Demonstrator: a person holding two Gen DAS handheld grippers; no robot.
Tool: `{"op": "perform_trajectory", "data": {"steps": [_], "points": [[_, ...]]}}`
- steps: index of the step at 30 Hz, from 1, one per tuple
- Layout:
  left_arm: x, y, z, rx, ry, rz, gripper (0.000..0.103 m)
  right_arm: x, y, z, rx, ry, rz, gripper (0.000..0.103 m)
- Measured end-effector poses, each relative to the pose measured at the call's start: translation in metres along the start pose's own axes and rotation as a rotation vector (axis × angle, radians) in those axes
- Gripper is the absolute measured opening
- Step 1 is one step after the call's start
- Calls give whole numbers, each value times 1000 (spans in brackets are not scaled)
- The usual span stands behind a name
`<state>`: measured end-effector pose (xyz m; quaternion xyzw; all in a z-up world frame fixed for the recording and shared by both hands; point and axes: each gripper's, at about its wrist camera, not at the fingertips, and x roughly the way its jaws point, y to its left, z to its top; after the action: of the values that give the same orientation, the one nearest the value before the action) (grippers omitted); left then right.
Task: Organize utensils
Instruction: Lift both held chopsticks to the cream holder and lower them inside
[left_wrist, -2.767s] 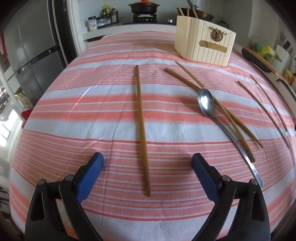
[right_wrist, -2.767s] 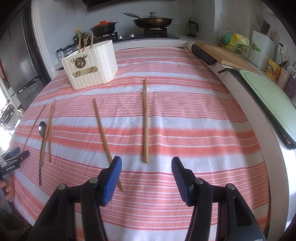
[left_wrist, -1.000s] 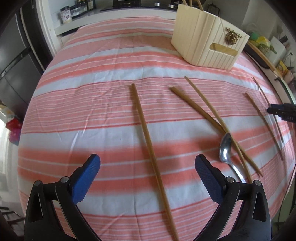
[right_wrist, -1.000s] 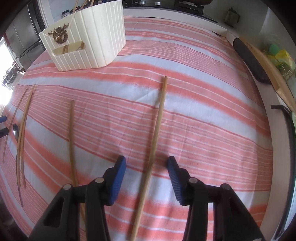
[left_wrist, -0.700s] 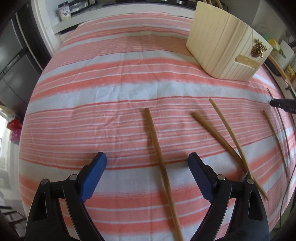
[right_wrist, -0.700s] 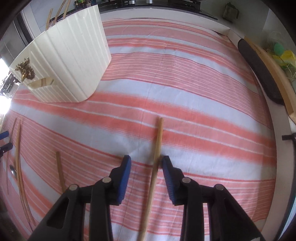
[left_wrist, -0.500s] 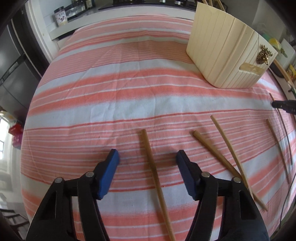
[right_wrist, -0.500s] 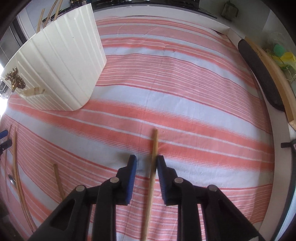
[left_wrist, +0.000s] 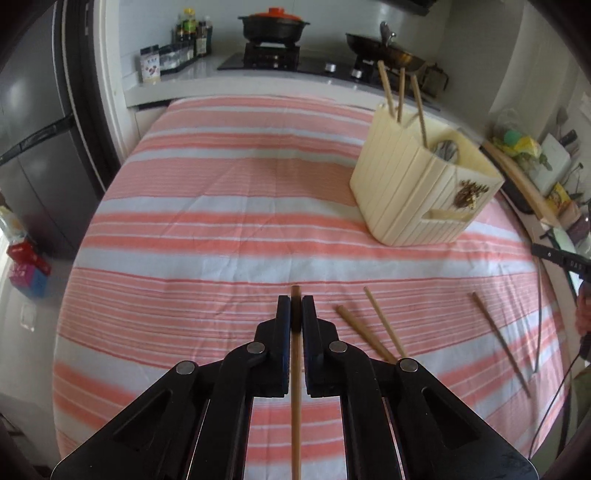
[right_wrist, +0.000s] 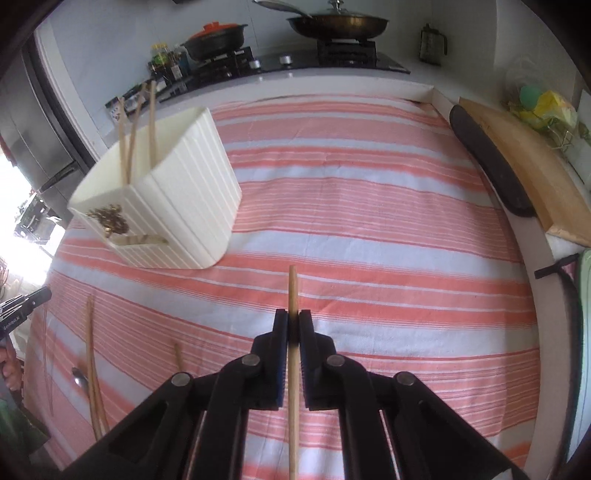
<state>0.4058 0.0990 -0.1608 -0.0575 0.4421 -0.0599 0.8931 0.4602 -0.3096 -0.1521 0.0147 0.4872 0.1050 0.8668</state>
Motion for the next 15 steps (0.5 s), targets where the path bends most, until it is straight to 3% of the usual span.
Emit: {"op": "perform_trajectory", "data": {"steps": [9, 15], "points": [[-116, -13, -4, 1, -219, -111, 4, -123, 31, -37, -58, -242, 45, 6], [-160, -21, -13, 2, -302, -157, 4, -176, 49, -65, -92, -415, 43, 6]]}}
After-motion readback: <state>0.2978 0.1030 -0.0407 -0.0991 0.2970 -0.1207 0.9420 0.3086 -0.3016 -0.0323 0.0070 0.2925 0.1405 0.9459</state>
